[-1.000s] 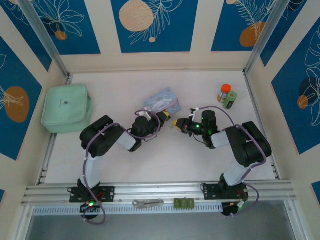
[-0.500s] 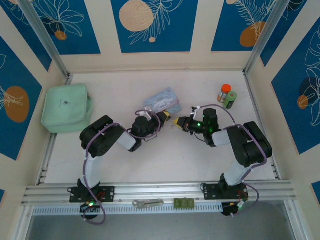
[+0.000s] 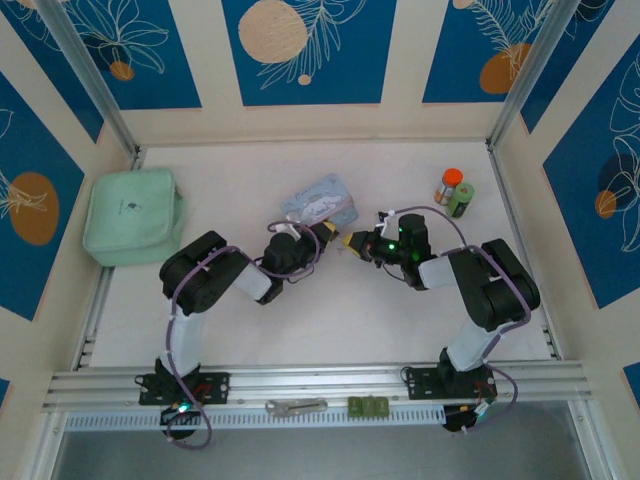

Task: Unlock the padlock with the key

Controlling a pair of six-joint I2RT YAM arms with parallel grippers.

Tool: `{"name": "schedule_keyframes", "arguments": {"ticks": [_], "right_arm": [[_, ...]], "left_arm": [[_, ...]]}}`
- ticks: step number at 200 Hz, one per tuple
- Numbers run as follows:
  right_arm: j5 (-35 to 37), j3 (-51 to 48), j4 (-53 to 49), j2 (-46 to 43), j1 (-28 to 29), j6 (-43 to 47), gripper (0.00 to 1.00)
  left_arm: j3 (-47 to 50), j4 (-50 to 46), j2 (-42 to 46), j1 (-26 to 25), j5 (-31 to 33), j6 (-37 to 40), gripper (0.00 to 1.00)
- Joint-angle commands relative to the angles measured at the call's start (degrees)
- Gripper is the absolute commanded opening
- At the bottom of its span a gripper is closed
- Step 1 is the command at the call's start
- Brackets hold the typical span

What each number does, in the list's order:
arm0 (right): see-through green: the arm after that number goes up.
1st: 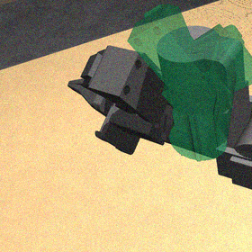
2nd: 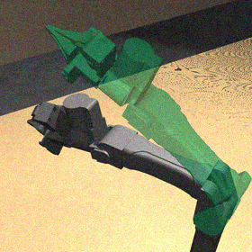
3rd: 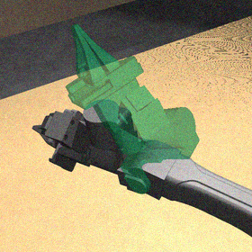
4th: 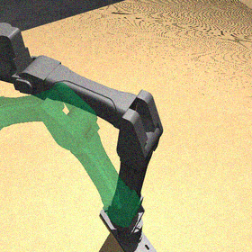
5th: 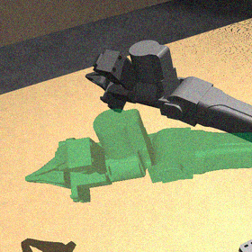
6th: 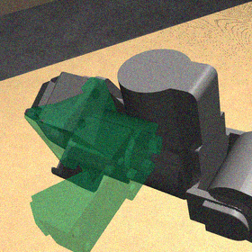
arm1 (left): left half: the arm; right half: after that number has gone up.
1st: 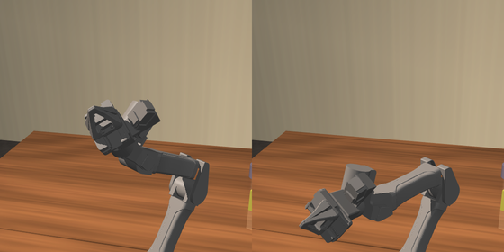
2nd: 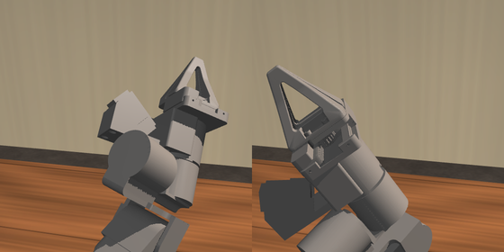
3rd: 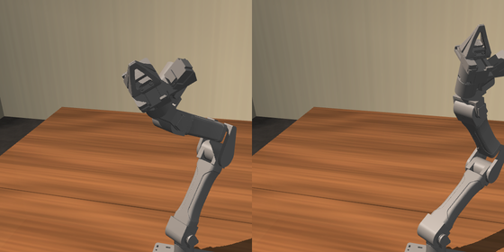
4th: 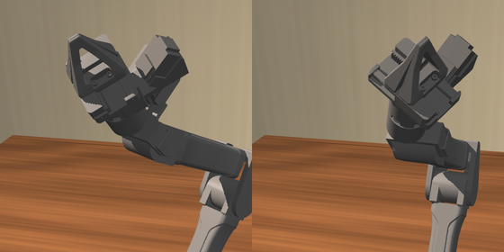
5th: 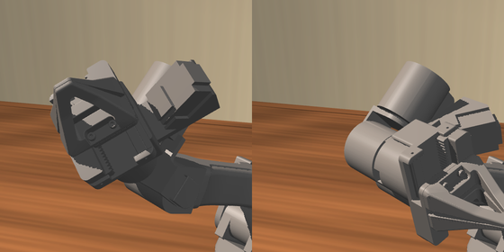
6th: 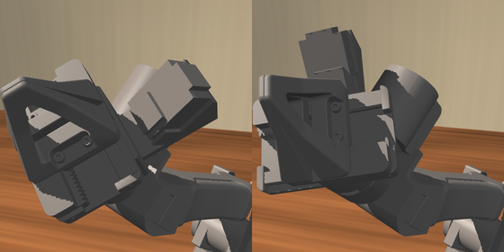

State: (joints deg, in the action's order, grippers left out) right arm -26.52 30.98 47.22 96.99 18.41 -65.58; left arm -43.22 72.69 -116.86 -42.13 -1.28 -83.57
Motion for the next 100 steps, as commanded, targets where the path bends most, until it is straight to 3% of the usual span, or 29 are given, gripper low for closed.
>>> {"name": "schedule_keyframes", "arguments": {"ticks": [1,61,100], "right_arm": [[5.57,0.88,5.31,0.69,2.13,-2.34,0.00],[9.45,1.95,6.85,2.97,2.77,-5.38,0.00],[7.20,3.69,7.44,4.78,2.37,-7.41,0.00]], "left_arm": [[-0.11,4.12,2.25,-4.09,-5.31,0.69,0.00],[-0.90,4.21,2.27,-5.43,-5.35,0.78,0.00],[-0.21,5.44,2.52,-5.55,-6.53,1.73,0.00]]}}
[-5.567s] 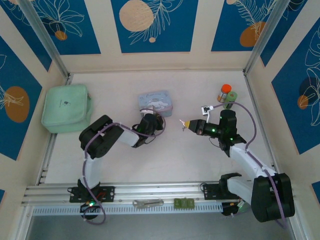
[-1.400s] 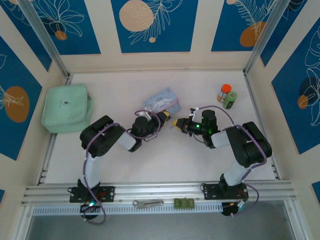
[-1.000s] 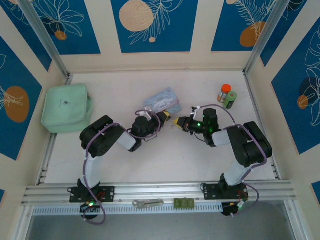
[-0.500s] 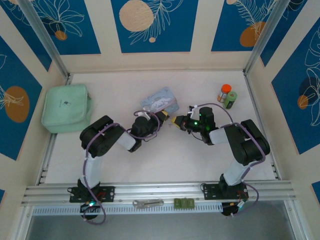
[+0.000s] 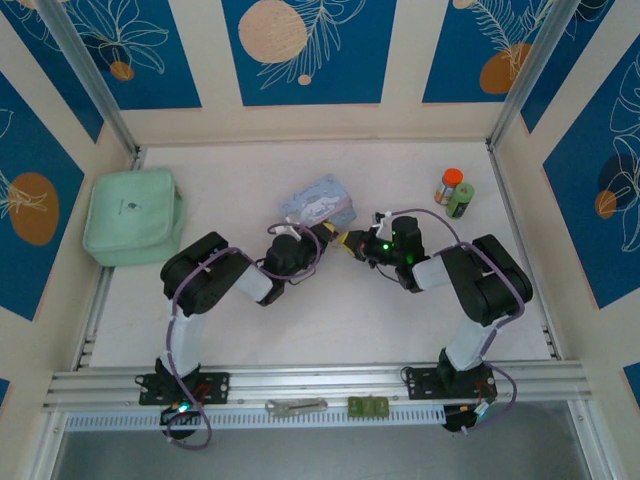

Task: Unlock the padlock with the key

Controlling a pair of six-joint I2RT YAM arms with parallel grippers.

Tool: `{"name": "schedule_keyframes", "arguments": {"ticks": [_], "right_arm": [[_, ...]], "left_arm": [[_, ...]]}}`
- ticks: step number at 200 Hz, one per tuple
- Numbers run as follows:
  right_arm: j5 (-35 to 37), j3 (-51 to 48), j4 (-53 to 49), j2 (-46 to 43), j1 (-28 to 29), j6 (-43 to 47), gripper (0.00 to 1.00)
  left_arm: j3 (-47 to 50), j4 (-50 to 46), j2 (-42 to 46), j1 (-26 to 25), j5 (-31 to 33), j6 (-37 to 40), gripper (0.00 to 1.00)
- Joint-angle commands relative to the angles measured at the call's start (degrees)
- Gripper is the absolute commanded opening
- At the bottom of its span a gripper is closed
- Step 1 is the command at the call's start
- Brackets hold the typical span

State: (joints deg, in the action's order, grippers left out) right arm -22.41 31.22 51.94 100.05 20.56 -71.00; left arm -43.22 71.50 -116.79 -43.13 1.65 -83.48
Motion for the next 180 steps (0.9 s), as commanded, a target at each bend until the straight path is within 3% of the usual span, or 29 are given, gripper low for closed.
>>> {"name": "schedule_keyframes", "arguments": {"ticks": [1,53,92,118,180], "right_arm": [[3.04,3.43,2.72,1.73,0.25,-2.06,0.00],[-4.46,3.25,4.34,2.64,-2.37,-11.83,0.00],[-10.12,3.28,14.69,6.83,-3.64,-28.88,0.00],[-8.94,3.47,28.16,12.66,-3.04,-44.02,0.00],[-3.63,4.55,28.39,11.52,-0.16,-61.63,0.00]], "left_arm": [[-0.16,6.71,2.45,-4.57,-9.47,1.65,0.00],[-0.15,9.22,1.74,-3.46,-12.66,5.63,0.00],[-0.89,9.18,3.17,-0.66,-18.34,9.24,0.00],[-1.05,9.26,3.51,0.15,-20.25,10.96,0.00],[-2.86,9.27,2.92,0.86,-22.41,12.47,0.00]]}}
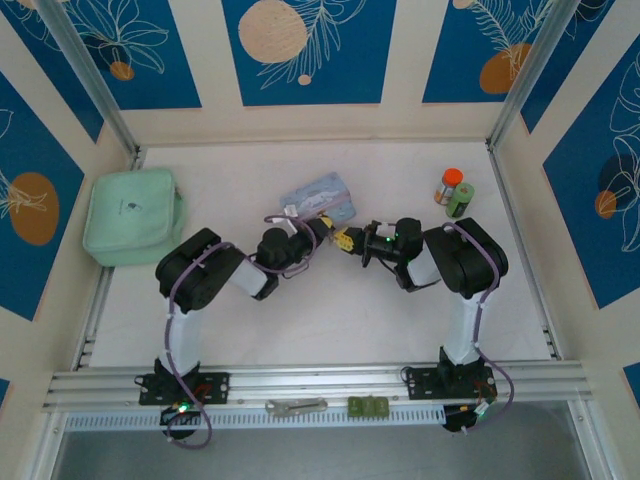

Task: Unlock the padlock with the key

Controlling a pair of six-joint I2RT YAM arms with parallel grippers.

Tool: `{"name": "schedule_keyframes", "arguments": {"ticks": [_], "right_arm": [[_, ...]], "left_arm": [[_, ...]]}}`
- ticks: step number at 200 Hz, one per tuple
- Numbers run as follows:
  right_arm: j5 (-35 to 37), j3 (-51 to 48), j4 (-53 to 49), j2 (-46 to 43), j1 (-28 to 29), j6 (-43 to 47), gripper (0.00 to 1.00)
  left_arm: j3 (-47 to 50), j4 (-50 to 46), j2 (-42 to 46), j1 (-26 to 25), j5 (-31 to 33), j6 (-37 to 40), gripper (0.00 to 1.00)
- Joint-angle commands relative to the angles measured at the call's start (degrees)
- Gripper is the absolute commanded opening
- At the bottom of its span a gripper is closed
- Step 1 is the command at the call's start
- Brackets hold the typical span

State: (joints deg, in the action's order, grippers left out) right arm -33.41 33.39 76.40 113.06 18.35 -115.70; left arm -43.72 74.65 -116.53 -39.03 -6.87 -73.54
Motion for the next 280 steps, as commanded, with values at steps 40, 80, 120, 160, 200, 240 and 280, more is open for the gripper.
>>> {"name": "schedule_keyframes", "arguments": {"ticks": [40,80,120,160,200,240,280], "right_arm": [[14.12,5.22,4.05,-1.51,4.26,-28.87,0.00],[17.69,9.55,3.93,-1.15,4.76,-30.09,0.00],[16.55,7.03,3.91,2.08,4.85,-26.49,0.00],[16.31,2.78,3.86,4.57,4.86,-19.78,0.00],[15.79,1.44,3.93,7.33,5.12,-13.98,0.00],[16.62,-0.76,2.34,7.87,5.05,-6.37,0.00],[16.45,-1.92,-0.61,7.82,5.29,-0.37,0.07]], "left_arm": [[-5.68,6.12,2.66,-2.64,-16.15,3.14,0.00],[-5.55,6.11,2.60,-2.72,-15.29,3.14,0.00],[-4.58,6.12,1.61,-2.54,-13.47,2.35,0.00],[-3.67,6.04,0.15,-2.50,-11.95,2.17,0.00],[-2.90,6.03,-0.85,-2.55,-10.84,2.18,0.00],[-2.34,6.03,-1.76,-2.52,-10.01,2.32,0.00],[-1.73,6.03,-2.21,-2.55,-9.14,2.80,0.00]]}}
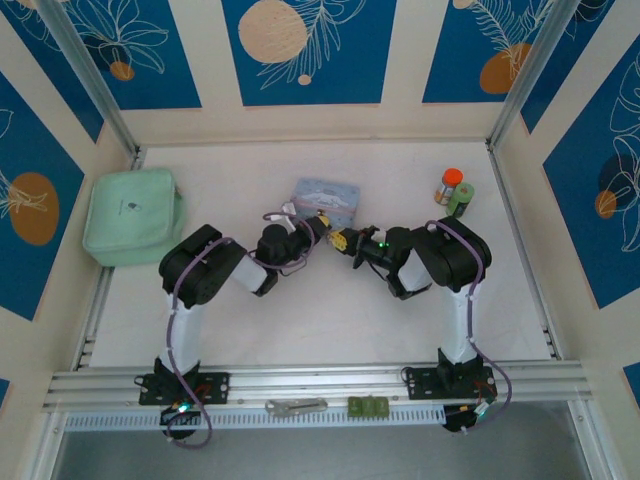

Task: Unlock the padlock with the key

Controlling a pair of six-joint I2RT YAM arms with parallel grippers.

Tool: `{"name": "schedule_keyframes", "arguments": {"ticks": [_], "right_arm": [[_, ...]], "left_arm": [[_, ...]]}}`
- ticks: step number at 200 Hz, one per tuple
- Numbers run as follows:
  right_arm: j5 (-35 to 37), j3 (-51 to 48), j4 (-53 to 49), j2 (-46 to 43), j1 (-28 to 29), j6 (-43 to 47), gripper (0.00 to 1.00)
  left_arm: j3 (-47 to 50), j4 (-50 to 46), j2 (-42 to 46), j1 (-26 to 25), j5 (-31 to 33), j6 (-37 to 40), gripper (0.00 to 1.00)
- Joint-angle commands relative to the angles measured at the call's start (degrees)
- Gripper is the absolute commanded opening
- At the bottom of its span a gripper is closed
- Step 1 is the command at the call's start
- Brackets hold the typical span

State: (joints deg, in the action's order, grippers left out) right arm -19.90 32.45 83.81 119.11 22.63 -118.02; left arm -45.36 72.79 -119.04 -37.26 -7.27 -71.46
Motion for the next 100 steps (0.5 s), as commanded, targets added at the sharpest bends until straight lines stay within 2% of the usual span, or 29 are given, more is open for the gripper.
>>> {"name": "schedule_keyframes", "arguments": {"ticks": [1,61,100], "right_arm": [[2.89,-0.98,-8.12,1.75,1.01,2.11,0.07],[3.79,-3.82,-12.46,-0.02,0.76,10.32,0.22],[3.87,-7.37,-14.44,-2.86,0.18,14.41,0.35]], "left_arm": [[-0.08,7.89,0.30,-4.32,-8.74,0.76,0.00],[-0.16,7.89,-0.84,-4.27,-7.46,0.05,0.00],[0.51,7.89,-0.66,-4.32,-5.97,0.33,0.00]]}}
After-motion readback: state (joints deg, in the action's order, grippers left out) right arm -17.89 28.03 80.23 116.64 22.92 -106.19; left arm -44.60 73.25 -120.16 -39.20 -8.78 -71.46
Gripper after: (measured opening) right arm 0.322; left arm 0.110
